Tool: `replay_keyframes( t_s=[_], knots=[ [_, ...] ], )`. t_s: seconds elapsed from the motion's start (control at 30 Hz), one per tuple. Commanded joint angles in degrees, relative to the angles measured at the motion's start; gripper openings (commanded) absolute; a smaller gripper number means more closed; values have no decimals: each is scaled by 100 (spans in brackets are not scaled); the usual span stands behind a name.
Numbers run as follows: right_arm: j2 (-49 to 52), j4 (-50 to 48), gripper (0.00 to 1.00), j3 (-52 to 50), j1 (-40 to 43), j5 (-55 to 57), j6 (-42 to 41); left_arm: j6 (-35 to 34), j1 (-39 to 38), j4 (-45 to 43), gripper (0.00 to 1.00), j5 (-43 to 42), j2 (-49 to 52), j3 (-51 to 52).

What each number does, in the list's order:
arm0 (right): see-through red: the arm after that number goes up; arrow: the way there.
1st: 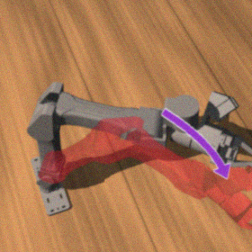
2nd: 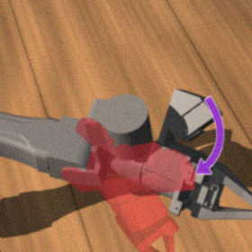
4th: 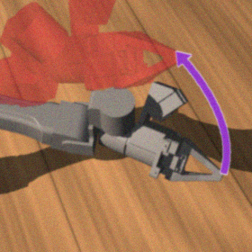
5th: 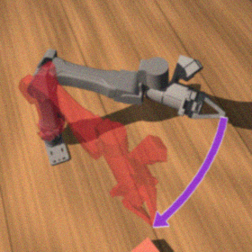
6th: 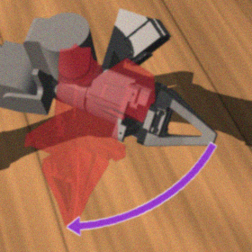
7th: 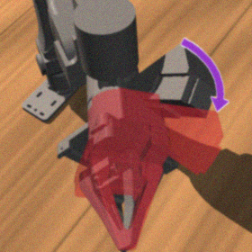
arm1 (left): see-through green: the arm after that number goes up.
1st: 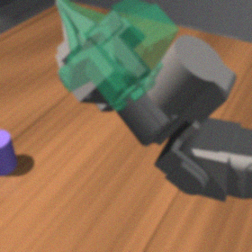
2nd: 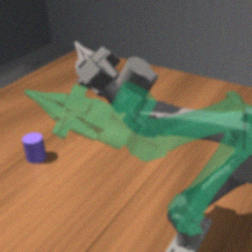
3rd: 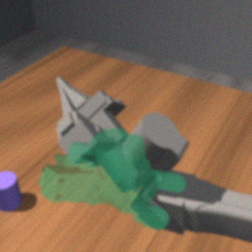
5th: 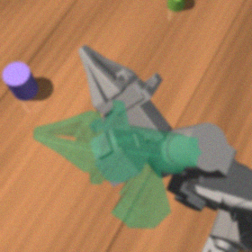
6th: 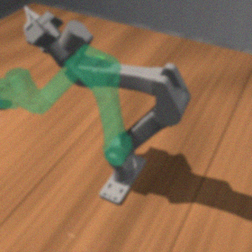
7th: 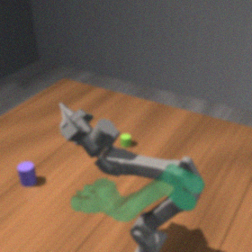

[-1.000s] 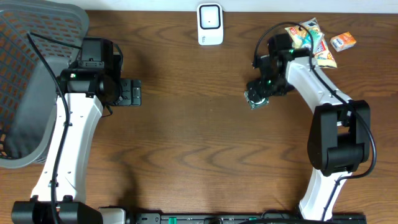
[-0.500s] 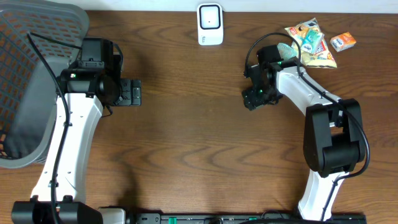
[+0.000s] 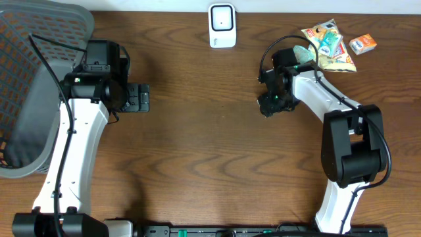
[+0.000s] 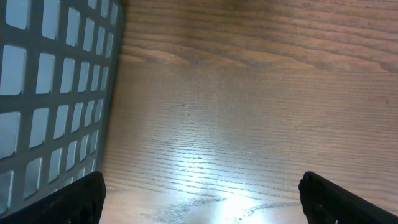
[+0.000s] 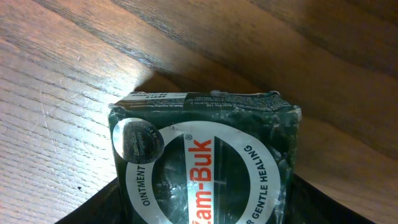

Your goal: Scan the item barcode

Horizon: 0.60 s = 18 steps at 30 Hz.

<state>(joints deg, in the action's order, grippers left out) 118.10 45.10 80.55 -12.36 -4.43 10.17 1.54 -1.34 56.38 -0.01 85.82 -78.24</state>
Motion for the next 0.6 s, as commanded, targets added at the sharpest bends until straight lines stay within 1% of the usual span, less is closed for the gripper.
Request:
replay_keyframes(
  t_s=[0.0, 0.1, 0.13, 0.27, 0.43, 0.57],
  knots=[
    [-4, -44, 62, -205, 4, -7, 59, 37, -2, 7, 98, 52, 33, 39],
    [-4, -90, 53, -221, 2, -199, 37, 37, -2, 7, 98, 52, 33, 39],
    [-7, -133, 53, -219, 4, -345, -20, 35, -2, 7, 98, 52, 33, 39],
    [-11, -203, 51, -142, 4, -973, -61, 37, -2, 7, 98, 52, 33, 39],
    [-17, -74, 51, 184, 4, -1593, -332, 37, -2, 7, 98, 52, 33, 39],
    [-17, 76, 53, 525, 4, -2627, -332, 37, -2, 7, 97, 52, 33, 39]
  ],
)
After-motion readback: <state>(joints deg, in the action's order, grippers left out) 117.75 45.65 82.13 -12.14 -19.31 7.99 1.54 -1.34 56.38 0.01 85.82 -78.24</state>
